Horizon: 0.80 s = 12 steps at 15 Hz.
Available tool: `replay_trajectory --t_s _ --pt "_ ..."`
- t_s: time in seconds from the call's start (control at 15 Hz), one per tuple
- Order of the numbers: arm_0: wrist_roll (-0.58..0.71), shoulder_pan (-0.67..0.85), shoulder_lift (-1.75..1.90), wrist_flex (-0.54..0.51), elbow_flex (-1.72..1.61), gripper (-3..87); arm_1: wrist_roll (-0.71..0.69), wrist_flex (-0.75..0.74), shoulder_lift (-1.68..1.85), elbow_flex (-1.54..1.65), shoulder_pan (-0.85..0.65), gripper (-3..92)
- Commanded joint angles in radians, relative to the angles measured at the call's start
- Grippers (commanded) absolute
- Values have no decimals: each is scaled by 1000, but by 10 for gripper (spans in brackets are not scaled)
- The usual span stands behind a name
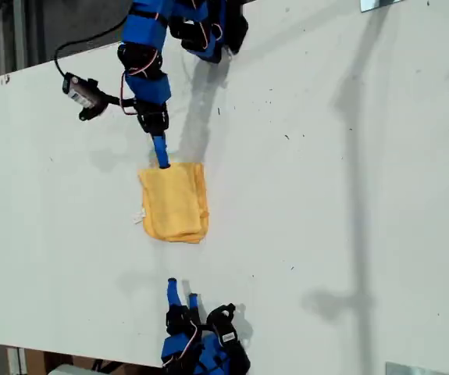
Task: Grasp corners of a square towel and fold twice.
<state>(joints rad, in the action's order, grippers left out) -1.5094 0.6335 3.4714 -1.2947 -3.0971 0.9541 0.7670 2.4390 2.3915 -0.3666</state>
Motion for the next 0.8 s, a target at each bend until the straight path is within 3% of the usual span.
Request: replay_trajectory --t_s 0.0,0.13,0.27,0.47,0.53,0.73 --pt "25 15 9 8 -8 356 74 5 298 235 5 149" --pt "32 17 9 9 -8 349 138 195 540 310 8 120" --pt "28 17 9 3 -8 343 233 508 853 380 -69 119" --pt "-23 9 8 -15 -8 331 244 500 854 426 -77 119" --pt "-69 9 6 -31 -11 330 341 526 854 453 -100 119" --pt "-40 -3 6 -31 -11 311 643 690 854 448 -91 72"
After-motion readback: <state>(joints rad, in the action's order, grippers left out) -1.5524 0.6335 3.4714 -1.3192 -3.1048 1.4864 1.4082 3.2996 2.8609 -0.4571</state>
